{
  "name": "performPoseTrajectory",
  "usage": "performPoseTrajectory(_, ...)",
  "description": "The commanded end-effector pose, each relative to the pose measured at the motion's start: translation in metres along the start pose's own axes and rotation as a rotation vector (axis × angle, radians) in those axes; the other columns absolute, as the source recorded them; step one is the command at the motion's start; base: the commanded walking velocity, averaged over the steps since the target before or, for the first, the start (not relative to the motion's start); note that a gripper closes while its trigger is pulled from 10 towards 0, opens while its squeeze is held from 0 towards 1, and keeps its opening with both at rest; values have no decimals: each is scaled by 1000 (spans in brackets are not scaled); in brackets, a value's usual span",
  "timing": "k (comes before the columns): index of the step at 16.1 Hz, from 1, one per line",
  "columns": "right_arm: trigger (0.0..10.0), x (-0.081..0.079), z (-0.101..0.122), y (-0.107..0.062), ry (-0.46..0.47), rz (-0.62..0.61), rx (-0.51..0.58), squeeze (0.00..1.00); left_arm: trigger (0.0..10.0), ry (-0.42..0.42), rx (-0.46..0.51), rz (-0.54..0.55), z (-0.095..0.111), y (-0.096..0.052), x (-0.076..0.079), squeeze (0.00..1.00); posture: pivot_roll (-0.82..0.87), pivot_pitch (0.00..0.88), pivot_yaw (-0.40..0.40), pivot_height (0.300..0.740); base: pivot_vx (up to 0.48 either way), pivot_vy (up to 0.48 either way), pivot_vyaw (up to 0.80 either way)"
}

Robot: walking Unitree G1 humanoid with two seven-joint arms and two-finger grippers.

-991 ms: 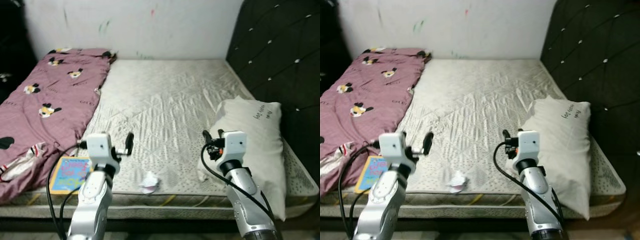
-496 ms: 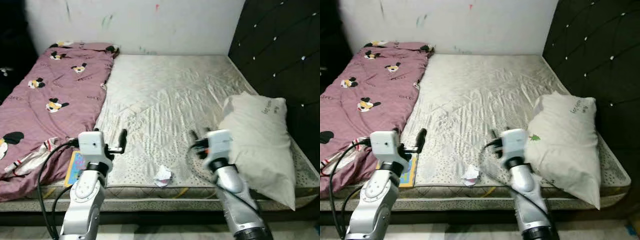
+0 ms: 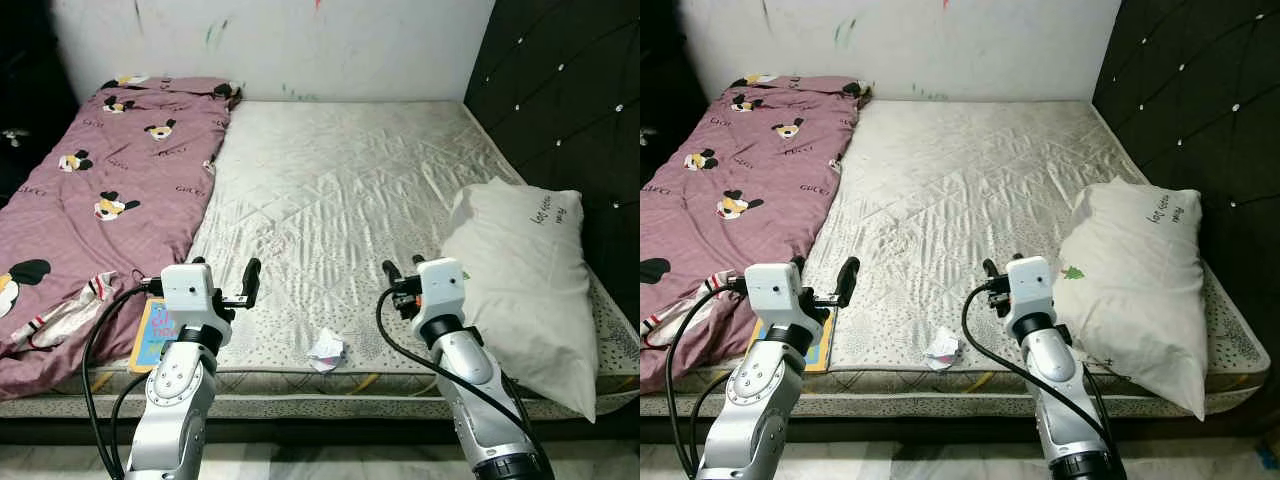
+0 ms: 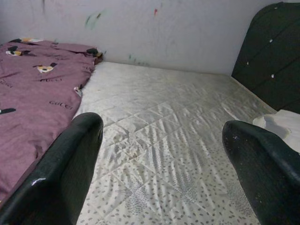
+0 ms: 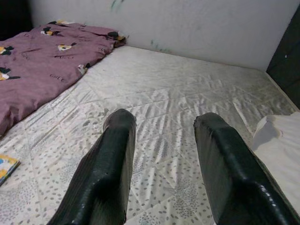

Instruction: Clean up the room

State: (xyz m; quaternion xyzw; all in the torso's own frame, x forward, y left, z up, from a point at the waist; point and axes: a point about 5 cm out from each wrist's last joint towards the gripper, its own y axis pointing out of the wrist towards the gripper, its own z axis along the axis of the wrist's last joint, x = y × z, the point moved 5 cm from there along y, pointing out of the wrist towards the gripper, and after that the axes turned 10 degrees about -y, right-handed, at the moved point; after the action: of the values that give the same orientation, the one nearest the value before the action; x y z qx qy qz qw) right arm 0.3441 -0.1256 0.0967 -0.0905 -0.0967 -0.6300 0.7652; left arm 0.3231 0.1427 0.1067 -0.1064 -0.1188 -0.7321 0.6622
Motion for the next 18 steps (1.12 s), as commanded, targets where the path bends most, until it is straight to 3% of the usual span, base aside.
performPoseTrajectory(1,10000,4,4,0,19,-10,9,0,10000,5,10,-3,3,0,-1,0,-12,8,-10,740,266,0,0)
performPoseTrajectory(6,10000,10,3,0,-5,-47,5,0,10000,6,9,-8,3,0,0,0,-11,9,-9,740,0,0,0)
performPoseTrajectory(9,10000,23,2,1,-28,-113,-7,0,10000,10,8,-10,3,1,-1,0,-11,9,-6,740,252,0,0)
performPoseTrajectory(14,10000,21,2,2,-86,-122,-3,0,10000,14,8,-17,3,2,0,0,-11,5,-5,740,274,0,0)
performPoseTrajectory(18,10000,38,-3,2,-101,-230,-20,0,10000,12,11,-20,3,2,1,0,-6,2,-7,740,344,0,0)
